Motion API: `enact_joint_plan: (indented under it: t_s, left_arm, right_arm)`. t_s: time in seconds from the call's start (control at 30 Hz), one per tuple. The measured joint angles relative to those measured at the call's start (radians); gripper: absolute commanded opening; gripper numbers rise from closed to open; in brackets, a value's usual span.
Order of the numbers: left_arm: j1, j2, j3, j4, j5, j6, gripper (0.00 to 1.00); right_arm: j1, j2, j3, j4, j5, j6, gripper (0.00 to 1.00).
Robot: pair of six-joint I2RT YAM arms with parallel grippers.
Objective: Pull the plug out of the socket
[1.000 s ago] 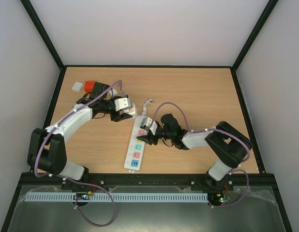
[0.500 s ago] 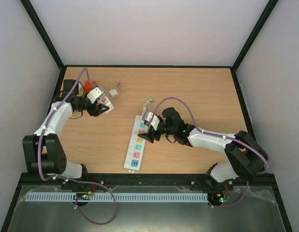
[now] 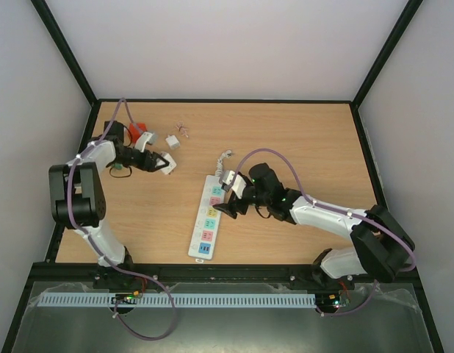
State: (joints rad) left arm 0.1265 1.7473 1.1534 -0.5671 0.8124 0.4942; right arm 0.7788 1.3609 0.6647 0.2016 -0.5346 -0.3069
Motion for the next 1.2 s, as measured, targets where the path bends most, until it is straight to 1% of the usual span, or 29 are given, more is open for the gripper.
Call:
enact_joint_plan:
  t_s: [0.23, 0.3, 0.43, 0.5, 0.6, 0.7, 0.9, 1.2]
  left_arm:
    - [0.023, 0.129, 0.049, 0.003, 0.058, -0.079, 0.47]
    - [0.032, 0.154, 0.063, 0.003, 0.069, -0.1, 0.5]
    - [0.049, 0.201, 0.089, 0.016, 0.079, -0.135, 0.67]
    - [0.053, 0.216, 0.093, 0.027, 0.074, -0.147, 0.78]
    - [0.058, 0.227, 0.093, 0.032, 0.055, -0.166, 0.9]
    - [0.065, 0.228, 0.093, 0.042, 0.027, -0.185, 0.99]
    - [0.089, 0.227, 0.093, 0.084, -0.027, -0.219, 1.0]
    - [0.1, 0.157, 0.066, 0.153, -0.145, -0.263, 0.99]
  right_arm:
    - [0.0, -0.007, 0.0, -0.009, 0.018, 0.0, 0.92]
    - [0.0, -0.007, 0.0, -0.011, 0.019, 0.0, 0.93]
    - [0.0, -0.007, 0.0, -0.012, 0.02, -0.002, 0.93]
    - [0.0, -0.006, 0.0, -0.016, 0.021, -0.004, 0.94]
    - [0.0, 0.004, 0.018, -0.039, 0.029, -0.008, 0.95]
    - [0.0, 0.021, 0.048, -0.056, 0.038, -0.014, 0.96]
    - [0.0, 0.061, 0.126, -0.11, 0.055, -0.024, 0.96]
    - [0.003, 0.127, 0.209, -0.171, 0.071, -0.022, 0.96]
